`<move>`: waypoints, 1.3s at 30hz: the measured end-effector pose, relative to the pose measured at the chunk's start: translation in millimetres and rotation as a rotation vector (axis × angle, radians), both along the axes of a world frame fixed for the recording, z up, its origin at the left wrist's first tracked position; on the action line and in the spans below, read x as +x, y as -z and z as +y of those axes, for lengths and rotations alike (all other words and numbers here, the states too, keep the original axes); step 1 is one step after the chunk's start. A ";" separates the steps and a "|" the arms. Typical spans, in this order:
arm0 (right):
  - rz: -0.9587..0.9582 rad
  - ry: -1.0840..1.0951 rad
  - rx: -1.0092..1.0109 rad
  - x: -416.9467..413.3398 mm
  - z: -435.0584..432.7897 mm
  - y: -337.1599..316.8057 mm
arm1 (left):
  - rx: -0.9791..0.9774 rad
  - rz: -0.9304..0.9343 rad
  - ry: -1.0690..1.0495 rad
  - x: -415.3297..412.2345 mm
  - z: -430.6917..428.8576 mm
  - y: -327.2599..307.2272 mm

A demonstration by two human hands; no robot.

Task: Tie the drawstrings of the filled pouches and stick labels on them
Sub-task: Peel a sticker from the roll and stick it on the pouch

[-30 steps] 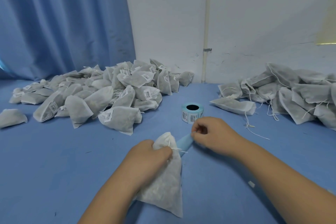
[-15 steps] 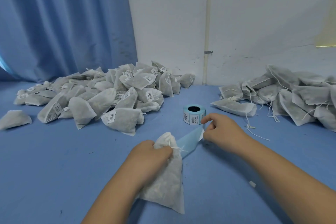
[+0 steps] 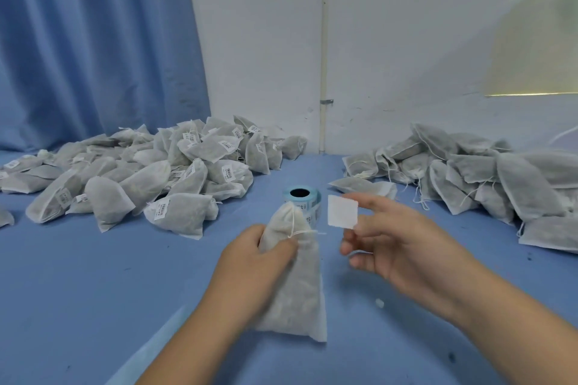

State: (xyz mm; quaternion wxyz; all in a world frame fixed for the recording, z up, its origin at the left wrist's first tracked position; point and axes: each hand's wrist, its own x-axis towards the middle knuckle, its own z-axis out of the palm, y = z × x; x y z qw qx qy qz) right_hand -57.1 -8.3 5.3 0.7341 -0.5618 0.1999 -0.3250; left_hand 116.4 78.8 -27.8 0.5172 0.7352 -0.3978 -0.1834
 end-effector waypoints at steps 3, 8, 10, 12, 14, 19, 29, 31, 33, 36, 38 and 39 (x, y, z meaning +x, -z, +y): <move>-0.132 -0.124 0.043 2.9 17.2 5.8 | 0.039 0.111 0.160 -17.9 -1.4 5.2; -0.130 0.044 0.039 4.6 17.9 21.4 | 0.107 0.140 0.332 -24.0 -0.3 7.4; -0.156 0.088 0.063 3.3 16.5 23.2 | 0.098 0.166 0.389 -22.5 0.6 7.9; -0.166 0.120 0.076 3.2 16.3 23.7 | 0.091 0.177 0.420 -22.4 0.9 8.8; -0.164 0.135 0.075 4.1 17.0 23.7 | 0.090 0.195 0.412 -22.8 0.3 10.2; -0.129 0.196 0.011 1.6 17.3 25.6 | 0.095 0.215 0.337 -24.2 -1.3 10.5; 0.323 0.618 -0.629 -4.2 16.6 28.8 | 0.036 0.212 0.166 -26.2 0.2 6.1; 0.382 0.650 -0.723 -0.4 18.3 33.0 | 0.017 0.192 0.137 -29.2 -0.2 5.8; 0.415 0.672 -0.765 3.5 18.8 36.7 | -0.002 0.165 0.112 -29.8 -1.7 6.9; 0.468 0.689 -0.795 7.3 17.1 40.1 | -0.039 0.117 0.092 -28.3 -4.4 11.8; 0.481 0.684 -0.788 7.8 15.4 42.2 | -0.060 0.093 0.085 -28.5 -5.6 14.9; 0.482 0.680 -0.779 8.2 14.6 43.0 | -0.073 0.078 0.081 -29.2 -6.2 15.9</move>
